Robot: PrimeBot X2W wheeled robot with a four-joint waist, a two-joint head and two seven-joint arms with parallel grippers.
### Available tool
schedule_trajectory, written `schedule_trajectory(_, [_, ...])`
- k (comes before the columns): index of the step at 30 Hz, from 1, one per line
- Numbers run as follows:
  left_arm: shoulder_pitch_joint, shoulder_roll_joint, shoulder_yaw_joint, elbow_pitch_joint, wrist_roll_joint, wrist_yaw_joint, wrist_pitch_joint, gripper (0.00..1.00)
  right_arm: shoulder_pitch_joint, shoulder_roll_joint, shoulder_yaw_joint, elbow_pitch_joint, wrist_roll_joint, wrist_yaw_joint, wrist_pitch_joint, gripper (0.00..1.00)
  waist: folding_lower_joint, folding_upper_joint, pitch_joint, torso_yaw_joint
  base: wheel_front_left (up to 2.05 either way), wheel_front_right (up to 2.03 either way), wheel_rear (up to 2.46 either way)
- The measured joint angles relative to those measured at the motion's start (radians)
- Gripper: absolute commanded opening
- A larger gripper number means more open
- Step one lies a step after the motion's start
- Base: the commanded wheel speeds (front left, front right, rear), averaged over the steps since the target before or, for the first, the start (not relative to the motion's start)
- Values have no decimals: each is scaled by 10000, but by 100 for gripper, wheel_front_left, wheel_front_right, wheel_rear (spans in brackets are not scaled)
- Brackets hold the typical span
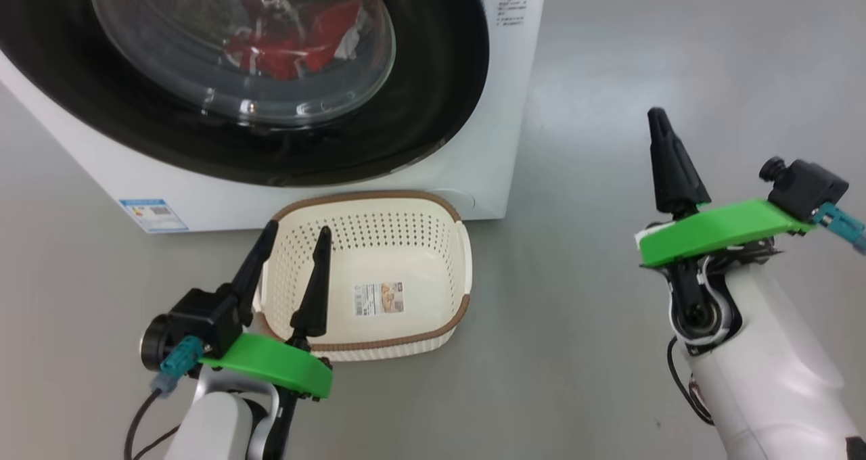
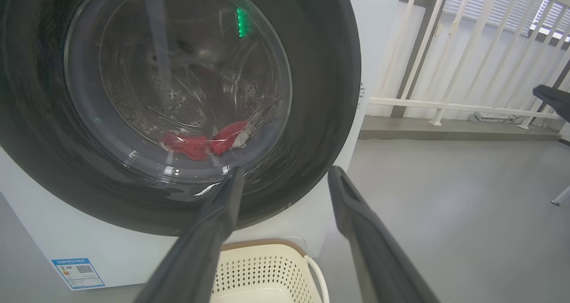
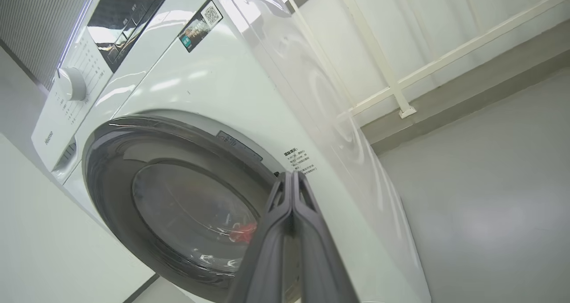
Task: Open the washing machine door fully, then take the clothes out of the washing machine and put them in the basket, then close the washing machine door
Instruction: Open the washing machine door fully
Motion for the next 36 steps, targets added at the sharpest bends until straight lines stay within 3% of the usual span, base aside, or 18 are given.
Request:
schedule_trajectory(10, [-314, -2, -65, -723, -105, 84, 0, 100, -1570, -38, 499, 12, 3135, 0, 297, 0, 0, 0, 983, 447, 0, 0, 0])
schedule_trajectory(26, [-872, -6, -282, -1676, -98, 84, -2, 100, -3896, -663, -186, -113, 7285, -2, 3377, 0, 1, 1, 2705, 998, 0, 0, 0])
schedule_trajectory(36, [-1149, -12, -558, -1804, -88, 82, -2, 100, -5161, -959, -382, 529, 8383, -12, 5363, 0, 0, 0, 3514, 1292, 0, 0, 0])
